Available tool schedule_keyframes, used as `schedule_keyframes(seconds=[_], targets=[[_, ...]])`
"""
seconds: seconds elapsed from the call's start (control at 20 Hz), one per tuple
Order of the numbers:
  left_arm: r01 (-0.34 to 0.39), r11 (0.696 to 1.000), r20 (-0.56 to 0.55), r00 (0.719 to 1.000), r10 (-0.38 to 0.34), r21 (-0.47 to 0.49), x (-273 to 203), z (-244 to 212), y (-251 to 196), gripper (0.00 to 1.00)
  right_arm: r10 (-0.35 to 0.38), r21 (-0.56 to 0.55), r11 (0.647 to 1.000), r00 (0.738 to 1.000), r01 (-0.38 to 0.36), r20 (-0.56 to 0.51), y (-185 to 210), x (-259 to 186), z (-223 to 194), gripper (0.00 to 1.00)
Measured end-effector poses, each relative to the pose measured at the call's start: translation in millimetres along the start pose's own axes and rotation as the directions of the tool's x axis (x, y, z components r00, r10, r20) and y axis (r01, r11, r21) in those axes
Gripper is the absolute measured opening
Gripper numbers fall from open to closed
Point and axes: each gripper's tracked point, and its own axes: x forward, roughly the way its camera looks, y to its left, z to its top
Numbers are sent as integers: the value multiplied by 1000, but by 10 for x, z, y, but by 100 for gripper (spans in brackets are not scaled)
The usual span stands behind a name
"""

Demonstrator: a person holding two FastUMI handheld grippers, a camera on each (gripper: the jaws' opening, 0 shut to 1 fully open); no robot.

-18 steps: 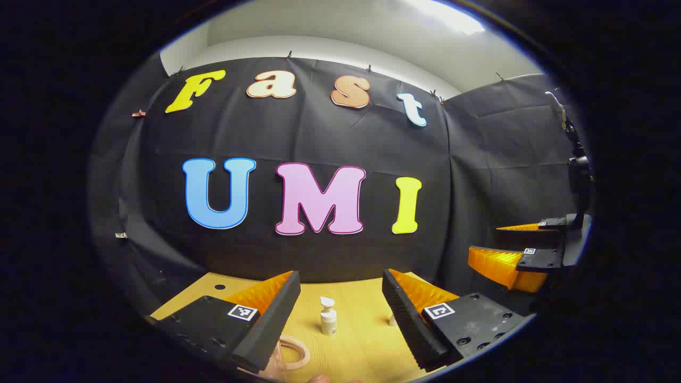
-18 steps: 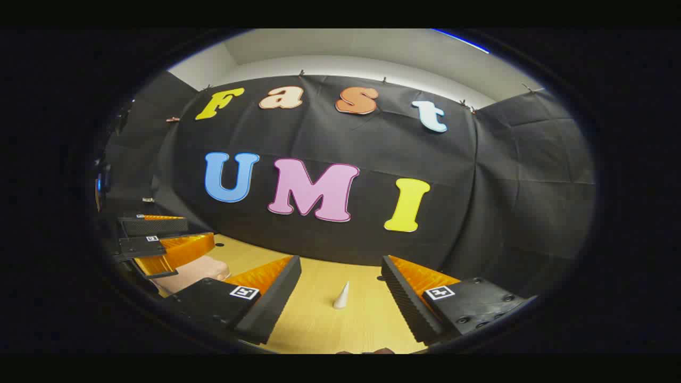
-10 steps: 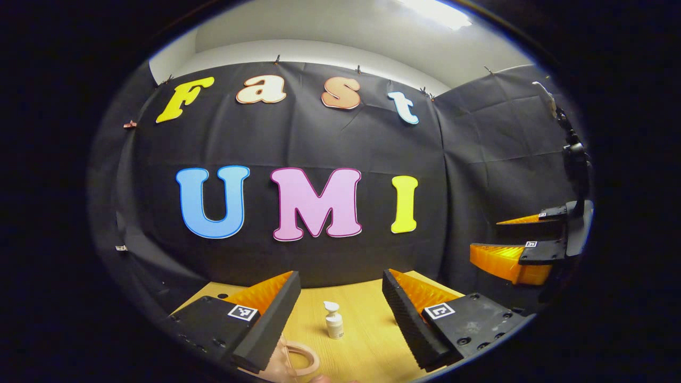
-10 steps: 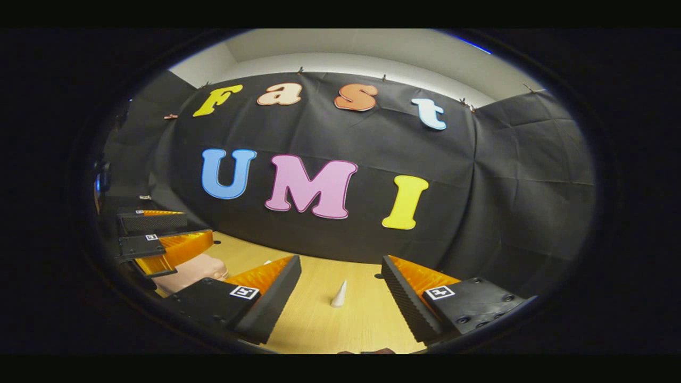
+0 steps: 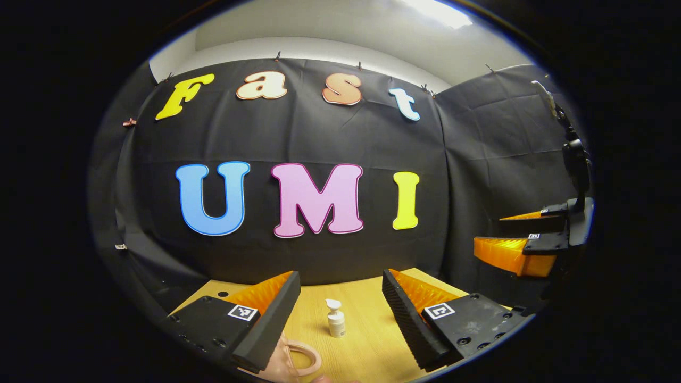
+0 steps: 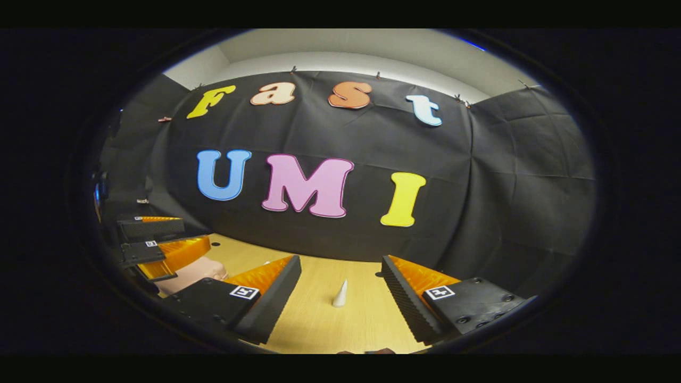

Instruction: First open the suitcase, pack the skin care products into it, and then close the suitcase.

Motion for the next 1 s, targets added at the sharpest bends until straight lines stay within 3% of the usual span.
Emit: schedule_keyframes(seconds=[0.2,0.6,1.0], targets=[[38,999,-63,997,-39,-13,53,-182,-70,98,13,-2,1000,1000,-13,-19,50,31,-37,97],[23,1000,-140,990,-20,19,301,-646,-166,98,70,-1,998,997,-70,-9,99,316,-136,99],[-64,998,-317,946,61,0,1033,-1420,-212,98,127,39,991,992,-125,-26,-283,984,-308,97]])
